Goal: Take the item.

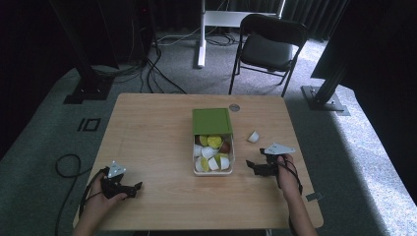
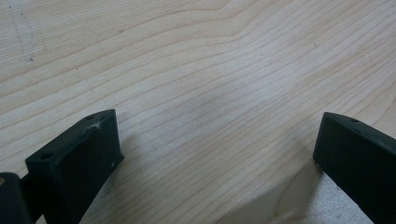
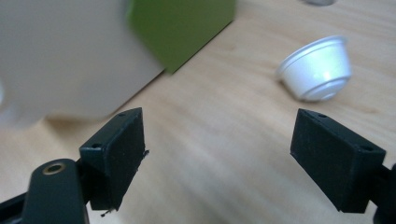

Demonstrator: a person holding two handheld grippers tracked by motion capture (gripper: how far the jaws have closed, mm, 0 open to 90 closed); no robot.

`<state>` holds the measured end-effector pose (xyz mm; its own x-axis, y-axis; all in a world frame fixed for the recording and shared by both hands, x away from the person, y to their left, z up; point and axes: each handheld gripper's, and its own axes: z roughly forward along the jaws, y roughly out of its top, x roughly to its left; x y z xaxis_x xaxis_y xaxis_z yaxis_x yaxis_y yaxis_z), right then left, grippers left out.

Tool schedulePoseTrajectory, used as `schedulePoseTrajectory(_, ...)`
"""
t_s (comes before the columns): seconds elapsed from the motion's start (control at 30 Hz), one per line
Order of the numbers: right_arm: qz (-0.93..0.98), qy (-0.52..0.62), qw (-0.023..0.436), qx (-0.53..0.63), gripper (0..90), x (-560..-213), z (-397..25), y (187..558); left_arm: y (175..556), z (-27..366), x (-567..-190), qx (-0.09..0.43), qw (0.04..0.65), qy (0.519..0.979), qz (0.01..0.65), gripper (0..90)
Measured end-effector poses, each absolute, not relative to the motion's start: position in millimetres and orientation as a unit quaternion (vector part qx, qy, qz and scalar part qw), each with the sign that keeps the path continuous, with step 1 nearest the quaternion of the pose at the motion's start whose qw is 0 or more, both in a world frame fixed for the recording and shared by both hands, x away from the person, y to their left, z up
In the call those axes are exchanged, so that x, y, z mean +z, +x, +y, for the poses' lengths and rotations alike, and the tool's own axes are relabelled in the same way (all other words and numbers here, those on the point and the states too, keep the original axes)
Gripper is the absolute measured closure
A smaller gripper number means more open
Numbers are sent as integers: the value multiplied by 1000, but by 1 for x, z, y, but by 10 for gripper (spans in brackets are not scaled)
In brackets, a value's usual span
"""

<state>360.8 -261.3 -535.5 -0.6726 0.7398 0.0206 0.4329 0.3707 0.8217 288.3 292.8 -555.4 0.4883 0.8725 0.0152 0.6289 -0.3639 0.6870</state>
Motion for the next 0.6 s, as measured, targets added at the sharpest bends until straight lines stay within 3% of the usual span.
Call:
schedulePoseTrajectory(0.07, 817, 348, 167, 428, 211, -536, -264, 357, 288, 293, -555, 193, 315, 803, 468, 17)
schedulePoseTrajectory(0.6, 880, 232, 112, 400, 216, -548, -275, 332, 288, 293, -555, 193, 315, 803, 468, 17)
